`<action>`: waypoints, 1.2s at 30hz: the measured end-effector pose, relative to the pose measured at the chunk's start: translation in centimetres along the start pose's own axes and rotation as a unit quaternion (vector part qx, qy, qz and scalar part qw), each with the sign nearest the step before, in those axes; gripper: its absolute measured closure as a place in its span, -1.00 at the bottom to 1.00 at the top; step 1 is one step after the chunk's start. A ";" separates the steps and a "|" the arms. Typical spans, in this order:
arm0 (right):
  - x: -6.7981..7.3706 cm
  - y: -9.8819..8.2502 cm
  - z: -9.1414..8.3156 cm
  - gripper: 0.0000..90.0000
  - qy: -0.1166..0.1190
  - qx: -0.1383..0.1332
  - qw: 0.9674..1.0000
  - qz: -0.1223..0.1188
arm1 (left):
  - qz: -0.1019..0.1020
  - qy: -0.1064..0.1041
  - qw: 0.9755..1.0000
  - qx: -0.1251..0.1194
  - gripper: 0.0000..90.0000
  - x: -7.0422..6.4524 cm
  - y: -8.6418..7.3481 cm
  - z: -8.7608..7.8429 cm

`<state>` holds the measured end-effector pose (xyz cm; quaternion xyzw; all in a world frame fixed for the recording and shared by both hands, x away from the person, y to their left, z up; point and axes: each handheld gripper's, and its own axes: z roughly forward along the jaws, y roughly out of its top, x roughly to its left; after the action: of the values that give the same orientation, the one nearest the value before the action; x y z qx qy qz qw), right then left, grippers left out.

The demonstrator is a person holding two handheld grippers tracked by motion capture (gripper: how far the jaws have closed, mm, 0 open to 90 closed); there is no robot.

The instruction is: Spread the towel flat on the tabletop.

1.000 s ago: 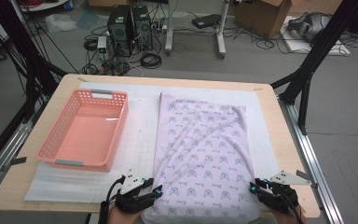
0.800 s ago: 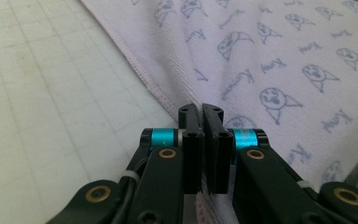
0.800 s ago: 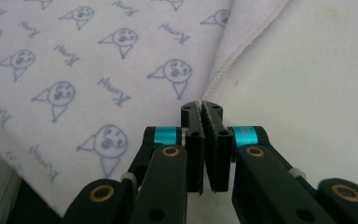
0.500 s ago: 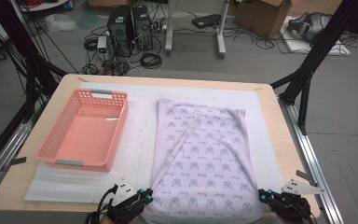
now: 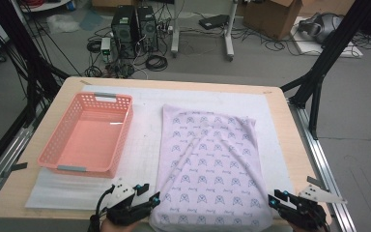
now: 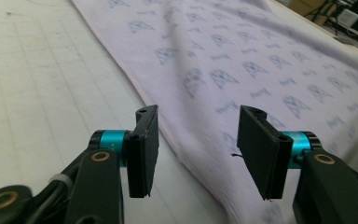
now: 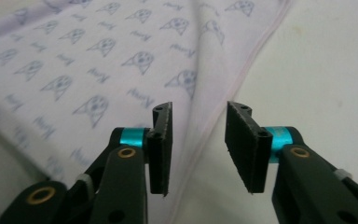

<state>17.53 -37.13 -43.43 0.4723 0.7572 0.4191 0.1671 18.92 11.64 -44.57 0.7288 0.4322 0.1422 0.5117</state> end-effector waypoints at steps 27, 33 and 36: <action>0.4 1.2 2.8 0.94 0.002 0.053 0.998 -0.045 | 0.023 0.043 0.996 0.072 1.00 0.5 -0.1 0.7; 0.5 1.2 2.6 0.55 -0.013 0.042 0.998 -0.038 | 0.004 0.017 0.999 0.044 0.48 0.8 0.7 1.1; 0.2 1.3 2.7 0.44 -0.022 0.026 0.999 -0.025 | 0.000 0.022 0.998 0.053 0.21 0.8 1.3 2.8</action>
<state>19.93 -35.41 -43.93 0.4667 0.7757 0.3842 0.1815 21.83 10.35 -44.85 0.7516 0.4508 0.1351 0.4623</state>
